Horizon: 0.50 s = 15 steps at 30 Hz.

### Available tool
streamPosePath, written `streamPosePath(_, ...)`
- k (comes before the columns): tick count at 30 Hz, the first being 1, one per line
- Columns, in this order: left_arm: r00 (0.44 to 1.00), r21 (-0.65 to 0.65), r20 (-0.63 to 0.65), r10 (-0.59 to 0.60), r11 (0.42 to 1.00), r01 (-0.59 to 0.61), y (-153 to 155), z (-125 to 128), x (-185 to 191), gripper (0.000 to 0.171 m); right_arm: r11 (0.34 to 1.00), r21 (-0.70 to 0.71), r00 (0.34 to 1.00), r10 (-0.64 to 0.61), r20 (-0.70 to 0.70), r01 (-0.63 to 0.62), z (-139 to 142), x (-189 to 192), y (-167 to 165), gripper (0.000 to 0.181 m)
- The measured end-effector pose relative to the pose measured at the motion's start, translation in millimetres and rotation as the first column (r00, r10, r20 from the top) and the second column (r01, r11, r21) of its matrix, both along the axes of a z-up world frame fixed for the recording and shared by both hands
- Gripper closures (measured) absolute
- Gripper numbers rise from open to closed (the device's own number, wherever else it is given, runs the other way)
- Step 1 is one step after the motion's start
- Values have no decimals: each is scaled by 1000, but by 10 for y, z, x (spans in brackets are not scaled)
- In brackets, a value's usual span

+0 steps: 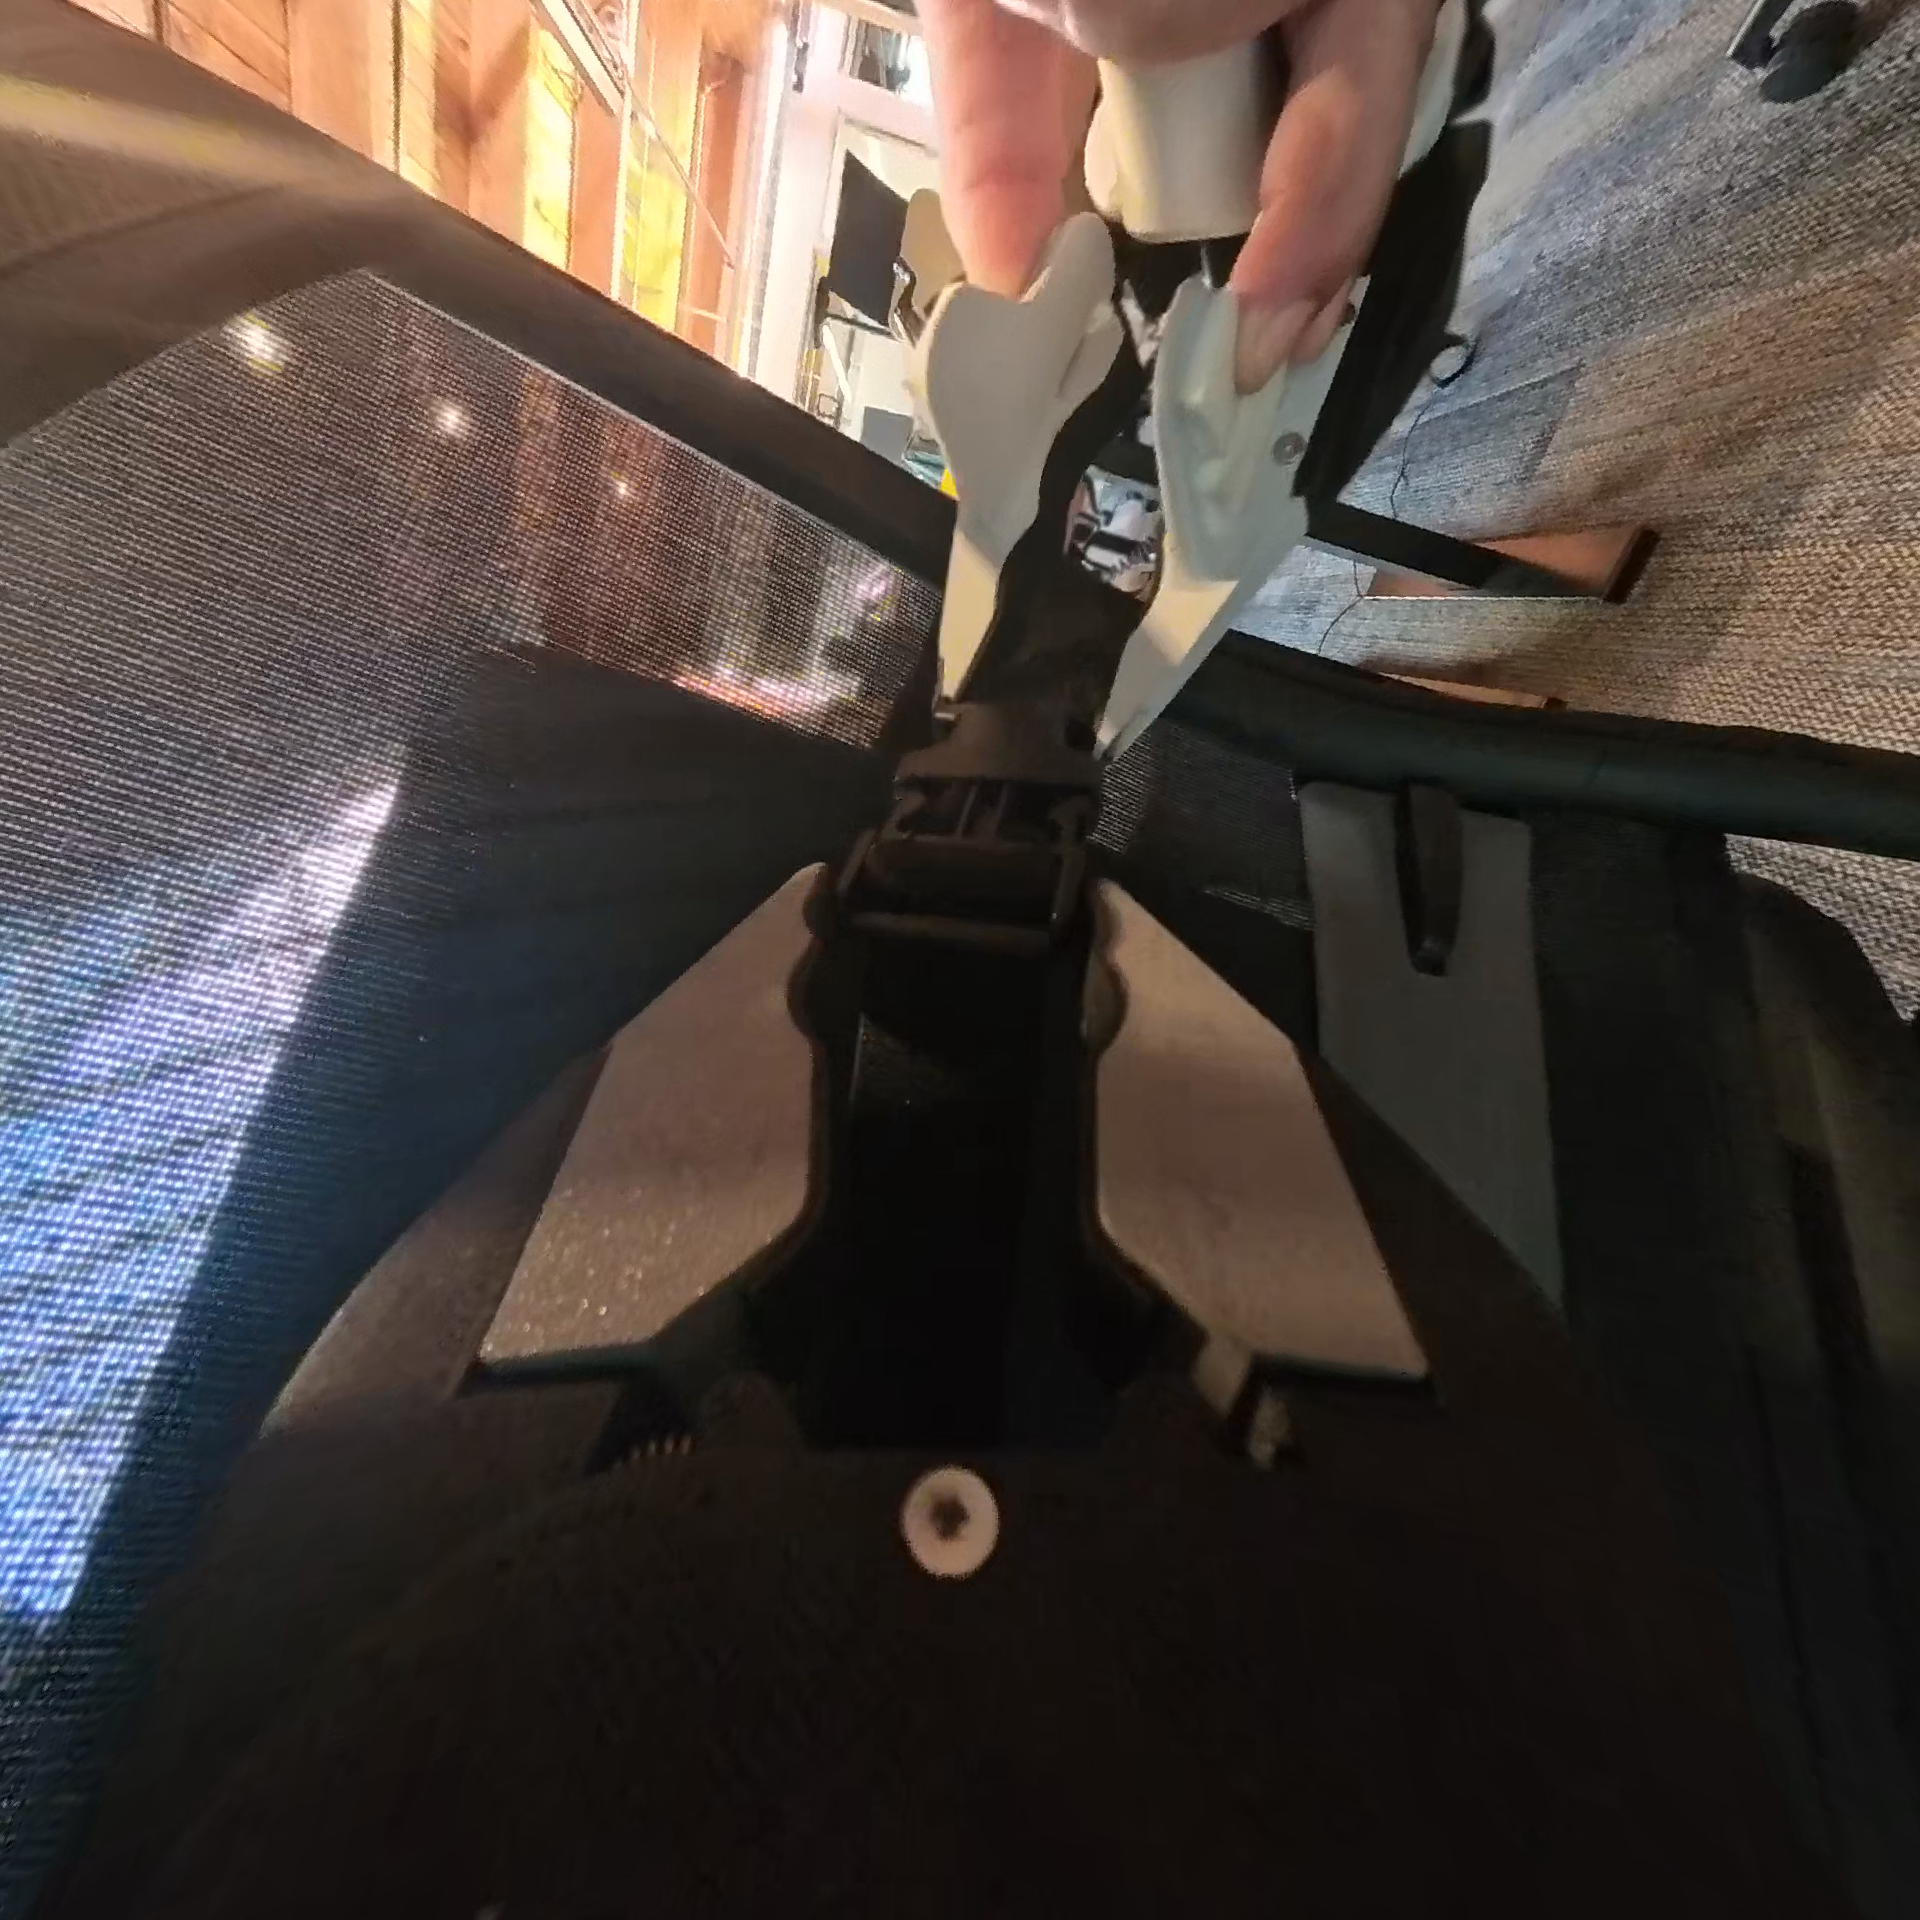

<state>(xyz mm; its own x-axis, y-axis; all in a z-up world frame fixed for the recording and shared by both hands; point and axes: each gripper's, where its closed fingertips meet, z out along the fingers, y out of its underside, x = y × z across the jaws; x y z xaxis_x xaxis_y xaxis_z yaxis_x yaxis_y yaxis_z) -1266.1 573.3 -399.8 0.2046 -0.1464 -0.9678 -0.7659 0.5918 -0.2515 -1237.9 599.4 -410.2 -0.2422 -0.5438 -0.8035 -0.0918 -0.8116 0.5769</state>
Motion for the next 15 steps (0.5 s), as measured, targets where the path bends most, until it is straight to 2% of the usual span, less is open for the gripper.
streamPosePath(7,999,-25,26,-42,999,42,-29,-36,94,128,995,18,995,96,27,-97,-3,-13,-112,151)
streamPosePath(11,987,7,2,-161,987,161,-222,-72,319,128,978,32,978,204,52,-206,-35,-154,-205,151)
streamPosePath(15,992,-25,27,-123,992,124,-175,-53,332,129,972,64,973,224,58,-227,-35,-141,-145,154)
